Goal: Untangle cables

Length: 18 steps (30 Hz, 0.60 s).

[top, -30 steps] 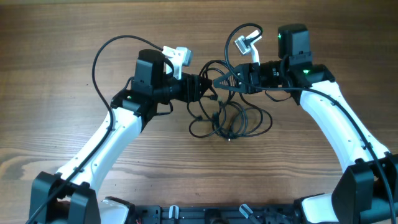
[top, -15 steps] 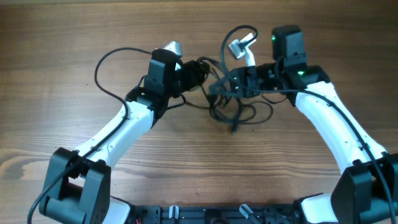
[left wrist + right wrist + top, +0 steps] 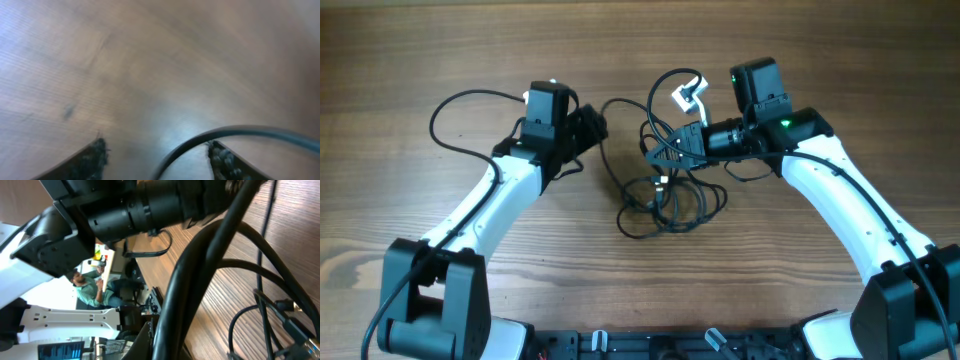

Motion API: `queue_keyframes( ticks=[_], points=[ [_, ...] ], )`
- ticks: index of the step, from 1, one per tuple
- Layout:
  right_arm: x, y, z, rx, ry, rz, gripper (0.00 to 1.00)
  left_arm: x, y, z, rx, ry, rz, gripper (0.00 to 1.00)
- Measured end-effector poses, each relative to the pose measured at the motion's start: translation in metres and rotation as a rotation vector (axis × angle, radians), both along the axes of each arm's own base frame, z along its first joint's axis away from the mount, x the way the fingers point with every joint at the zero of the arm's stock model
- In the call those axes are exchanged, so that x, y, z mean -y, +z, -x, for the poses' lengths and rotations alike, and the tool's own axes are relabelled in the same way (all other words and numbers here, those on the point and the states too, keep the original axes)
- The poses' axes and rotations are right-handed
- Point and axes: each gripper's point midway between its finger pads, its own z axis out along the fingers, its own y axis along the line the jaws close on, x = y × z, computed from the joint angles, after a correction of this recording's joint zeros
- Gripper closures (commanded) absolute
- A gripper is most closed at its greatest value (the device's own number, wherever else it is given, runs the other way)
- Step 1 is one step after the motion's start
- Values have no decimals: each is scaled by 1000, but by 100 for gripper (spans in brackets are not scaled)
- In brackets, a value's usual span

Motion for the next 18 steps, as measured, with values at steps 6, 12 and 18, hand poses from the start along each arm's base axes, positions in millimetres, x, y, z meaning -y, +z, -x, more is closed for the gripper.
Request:
queue_keyframes(
  ticks=[6,12,18],
  points=[
    [5,-3,-5,1,-24,16,96,-30,-1,6,7,-187,24,38],
    [5,-3,-5,1,-24,16,96,57,18,53,77,-665,198,38],
    [5,-3,-5,3,-24,15,96,114,37,65,190,-828,242,38]
  ],
)
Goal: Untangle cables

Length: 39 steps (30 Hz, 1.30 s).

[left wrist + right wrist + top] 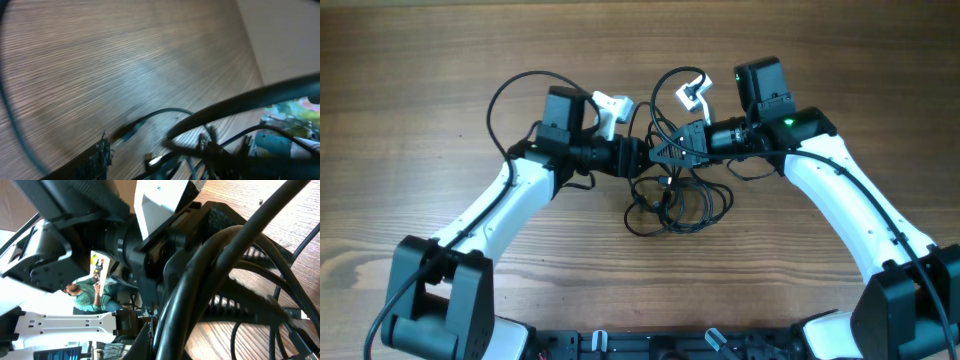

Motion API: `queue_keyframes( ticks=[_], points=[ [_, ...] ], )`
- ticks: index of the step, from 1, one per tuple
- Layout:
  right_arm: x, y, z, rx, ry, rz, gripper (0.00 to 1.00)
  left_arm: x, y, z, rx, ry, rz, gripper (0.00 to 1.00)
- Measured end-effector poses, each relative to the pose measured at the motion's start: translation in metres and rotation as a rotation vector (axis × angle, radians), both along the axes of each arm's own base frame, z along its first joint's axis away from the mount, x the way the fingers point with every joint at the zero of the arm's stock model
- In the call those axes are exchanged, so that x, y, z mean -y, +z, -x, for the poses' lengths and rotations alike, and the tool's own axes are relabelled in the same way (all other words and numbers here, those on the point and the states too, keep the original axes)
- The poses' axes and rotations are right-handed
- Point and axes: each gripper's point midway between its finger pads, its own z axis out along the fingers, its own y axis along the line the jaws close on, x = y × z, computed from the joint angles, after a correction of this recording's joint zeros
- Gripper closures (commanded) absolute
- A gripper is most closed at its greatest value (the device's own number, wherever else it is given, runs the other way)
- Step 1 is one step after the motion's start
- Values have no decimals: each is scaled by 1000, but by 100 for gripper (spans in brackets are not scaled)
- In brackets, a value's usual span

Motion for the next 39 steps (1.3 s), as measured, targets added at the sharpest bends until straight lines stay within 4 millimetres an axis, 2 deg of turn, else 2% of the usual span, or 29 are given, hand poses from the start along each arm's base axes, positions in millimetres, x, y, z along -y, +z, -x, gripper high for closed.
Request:
queue_keyframes(
  ticks=[4,7,11,13,16,18,19,21,27,29,31,32,33,34,35,37,38,39],
  points=[
    [0,0,0,1,-1,-1,96,13,8,-10,21,51,19,41],
    [2,0,-2,1,-5,-2,96,23,6,-15,2,134,-5,41],
    [1,9,2,-9,22,-54,96,26,16,-47,14,338,51,37],
    [0,14,6,-22,40,-84,96,17,18,-62,-32,492,79,30],
    [-2,22,11,-49,68,-130,96,0,16,-77,-101,704,110,14],
    [-3,30,17,-66,99,-175,96,-8,22,-88,-108,806,160,12],
    [-3,34,20,-74,115,-197,96,-11,32,-97,-91,855,210,12],
    [-4,41,25,-89,141,-234,96,-13,41,-103,-77,890,255,10],
    [-3,52,33,-111,186,-297,96,-32,39,-112,-50,995,239,4],
    [-3,53,34,-114,191,-303,96,-45,35,-115,-42,1045,216,0],
    [-4,52,34,-114,190,-297,96,-69,31,-122,-33,1118,191,0],
    [-6,50,34,-111,185,-283,96,-83,28,-125,-32,1158,175,0],
    [-9,39,31,-103,157,-224,96,-105,23,-128,-38,1211,154,0],
    [-12,21,27,-100,107,-121,96,-135,14,-130,-56,1281,115,0],
    [-11,4,21,-89,55,-22,96,-153,7,-129,-71,1315,76,0],
    [5,-35,5,-61,-76,216,96,-186,-18,-113,-145,1365,-54,0],
    [20,-54,-8,-21,-157,352,96,-195,-26,-107,-172,1375,-94,1],
    [44,-74,-20,12,-249,521,96,-203,-35,-98,-205,1392,-141,1]
  ],
)
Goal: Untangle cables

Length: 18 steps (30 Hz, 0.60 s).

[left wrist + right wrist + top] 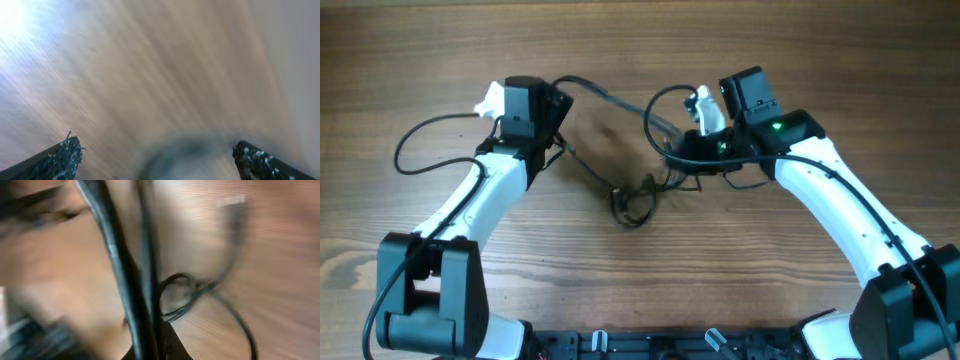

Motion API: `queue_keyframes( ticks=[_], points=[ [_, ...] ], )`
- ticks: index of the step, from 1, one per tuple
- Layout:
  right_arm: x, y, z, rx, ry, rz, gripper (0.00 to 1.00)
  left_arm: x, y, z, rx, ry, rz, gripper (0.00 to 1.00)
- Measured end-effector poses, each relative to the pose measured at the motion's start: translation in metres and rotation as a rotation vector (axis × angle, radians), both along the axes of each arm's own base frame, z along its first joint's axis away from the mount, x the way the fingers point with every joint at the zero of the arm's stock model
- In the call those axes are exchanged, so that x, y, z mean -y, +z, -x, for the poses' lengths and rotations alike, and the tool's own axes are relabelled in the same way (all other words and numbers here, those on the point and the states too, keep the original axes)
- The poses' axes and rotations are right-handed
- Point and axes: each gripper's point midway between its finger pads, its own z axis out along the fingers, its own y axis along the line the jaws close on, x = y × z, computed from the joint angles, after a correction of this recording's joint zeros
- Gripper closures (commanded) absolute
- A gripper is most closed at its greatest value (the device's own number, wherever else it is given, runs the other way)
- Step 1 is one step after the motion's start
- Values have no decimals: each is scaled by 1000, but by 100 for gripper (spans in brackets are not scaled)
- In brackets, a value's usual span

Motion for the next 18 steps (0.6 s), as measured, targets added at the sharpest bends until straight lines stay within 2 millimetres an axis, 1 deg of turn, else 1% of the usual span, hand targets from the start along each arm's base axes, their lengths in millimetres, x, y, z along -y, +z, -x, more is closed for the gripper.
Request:
queue_keyframes(
  ticks=[1,2,3,4,5,7,8,9,10,11,12,13,14,15,16,17,18],
  points=[
    [25,-13,-12,34,-82,148,96,-19,-8,8,-47,50,-31,1],
    [53,-22,-21,60,-182,299,96,-31,-12,15,-80,87,-60,2],
    [71,-25,-26,78,-249,389,96,-39,-16,23,-116,109,-92,3],
    [82,-25,-31,97,-295,440,96,-43,-19,28,-142,112,-116,5],
    [89,-24,-36,118,-331,473,96,-45,-22,32,-163,106,-139,8],
    [88,-23,-38,128,-332,467,96,-45,-26,39,-196,88,-151,16],
    [85,-22,-39,135,-316,454,96,-40,-28,41,-214,37,-151,20],
    [79,-22,-38,134,-293,431,95,-33,-29,39,-214,-21,-146,21],
    [72,-21,-38,134,-261,399,95,-19,-28,35,-203,-132,-128,21],
    [64,-20,-36,133,-225,358,88,-6,-28,33,-193,-230,-112,21],
    [54,-18,-34,133,-176,312,74,5,-27,33,-184,-311,-92,21],
    [42,-15,-30,131,-108,254,43,13,-27,34,-178,-372,-76,21],
    [30,-12,-21,121,-31,190,35,25,-26,35,-165,-451,-49,21],
    [21,-10,-14,111,25,145,26,33,-25,37,-156,-505,-31,22],
    [15,-8,-7,107,76,111,19,43,-22,38,-139,-565,-6,22],
    [11,-6,-4,110,110,92,16,53,-19,38,-113,-629,21,22],
    [11,-7,-2,108,121,93,15,59,-16,39,-97,-663,39,22]
  ],
)
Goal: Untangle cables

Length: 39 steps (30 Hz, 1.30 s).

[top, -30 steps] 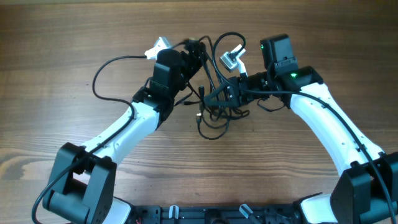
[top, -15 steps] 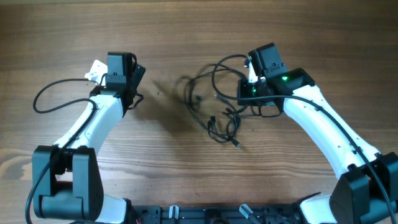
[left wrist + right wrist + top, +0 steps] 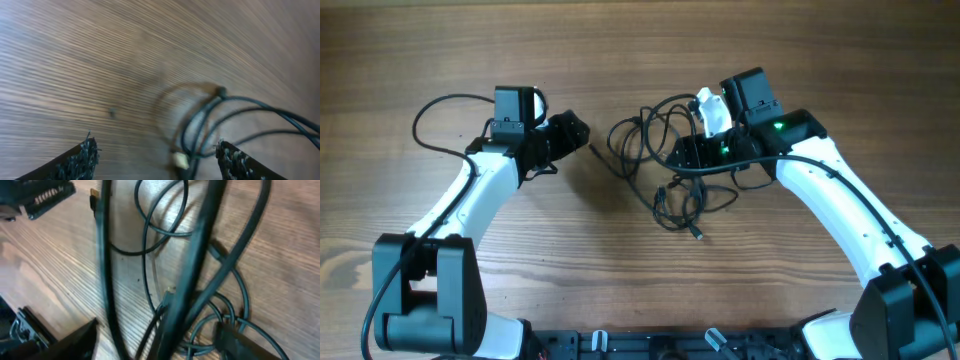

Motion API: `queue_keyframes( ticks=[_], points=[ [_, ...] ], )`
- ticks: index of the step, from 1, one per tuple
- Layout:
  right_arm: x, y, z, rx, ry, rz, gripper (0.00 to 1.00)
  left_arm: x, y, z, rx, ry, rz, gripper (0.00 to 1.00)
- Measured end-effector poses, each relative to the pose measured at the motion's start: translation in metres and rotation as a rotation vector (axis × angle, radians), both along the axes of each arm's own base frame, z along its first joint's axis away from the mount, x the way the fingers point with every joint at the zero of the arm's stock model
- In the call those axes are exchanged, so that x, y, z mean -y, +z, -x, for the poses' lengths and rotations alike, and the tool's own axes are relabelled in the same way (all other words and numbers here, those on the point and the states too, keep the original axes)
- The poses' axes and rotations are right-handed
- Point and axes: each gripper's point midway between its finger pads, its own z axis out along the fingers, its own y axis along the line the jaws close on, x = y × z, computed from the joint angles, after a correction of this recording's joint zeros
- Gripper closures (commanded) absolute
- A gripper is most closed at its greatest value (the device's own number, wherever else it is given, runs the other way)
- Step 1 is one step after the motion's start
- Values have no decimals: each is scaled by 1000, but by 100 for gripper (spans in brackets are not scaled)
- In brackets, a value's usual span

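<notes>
A heap of black cables (image 3: 665, 170) lies on the wooden table between my two arms, with a white plug (image 3: 708, 110) at its upper right. My left gripper (image 3: 582, 133) points at the heap from the left and stands apart from it. In the left wrist view its fingers (image 3: 82, 157) are wide apart, with cable loops (image 3: 200, 125) and a small pale plug ahead of them. My right gripper (image 3: 672, 158) hangs over the heap's right side. Its fingers (image 3: 75, 342) are wide apart, and several cable strands (image 3: 195, 280) run across the gap.
The wooden table (image 3: 820, 60) fills the overhead view. A loose cable end (image 3: 698, 235) sticks out below the heap. A black lead (image 3: 430, 125) loops out beside my left arm.
A cable was stretched taut between both grippers. Now the cables lie slack in a heap at the middle. The left gripper has dropped lower and to the right, with nothing in it. The right gripper has opened.
The right gripper was shut on thick cables at the heap's top, the left one off to the left. Then the left gripper was at the heap beside the right one. Then the left was far left with a cable stretched across. Now both are open and the heap is slack.
</notes>
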Motion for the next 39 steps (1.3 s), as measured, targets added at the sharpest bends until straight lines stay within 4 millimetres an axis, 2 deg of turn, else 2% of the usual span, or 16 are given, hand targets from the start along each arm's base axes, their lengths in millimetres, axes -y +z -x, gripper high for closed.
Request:
queue_keyframes(
  ticks=[3,5,6,7,11,13,17,21,27,28,30,33,36,37,38,39],
  points=[
    [13,1,-4,6,-49,79,14,19,18,-5,70,-86,86,22],
    [25,15,-20,48,-142,137,11,25,48,-5,150,-118,119,22],
    [30,31,-30,94,-197,145,7,27,75,-3,217,-133,133,22],
    [33,44,-36,130,-235,135,3,28,91,0,256,-139,138,22],
    [38,87,-51,234,-291,16,2,35,172,33,443,-180,152,22],
    [41,102,-52,254,-285,-46,2,56,185,52,468,-244,161,22],
    [71,101,-56,219,-355,-57,1,98,154,75,374,-307,58,22],
    [82,97,-54,191,-381,-46,1,117,137,75,350,-276,-15,30],
    [82,92,-48,169,-364,-31,1,115,52,52,85,-5,-41,38],
    [83,91,-47,161,-364,-29,1,118,42,46,70,21,-31,43],
    [83,85,-47,141,-364,-22,1,120,18,41,16,63,-29,71],
    [82,82,-47,131,-364,-18,1,122,7,38,-6,93,-18,96],
    [83,81,-46,123,-364,-15,1,120,8,37,-6,105,-17,96],
    [83,80,-44,116,-364,-13,1,120,8,37,-5,106,-17,89],
    [83,80,-44,116,-364,-12,1,120,10,37,-1,104,-17,56],
    [83,79,-44,114,-364,-12,1,119,16,38,11,96,-16,35]
  ],
)
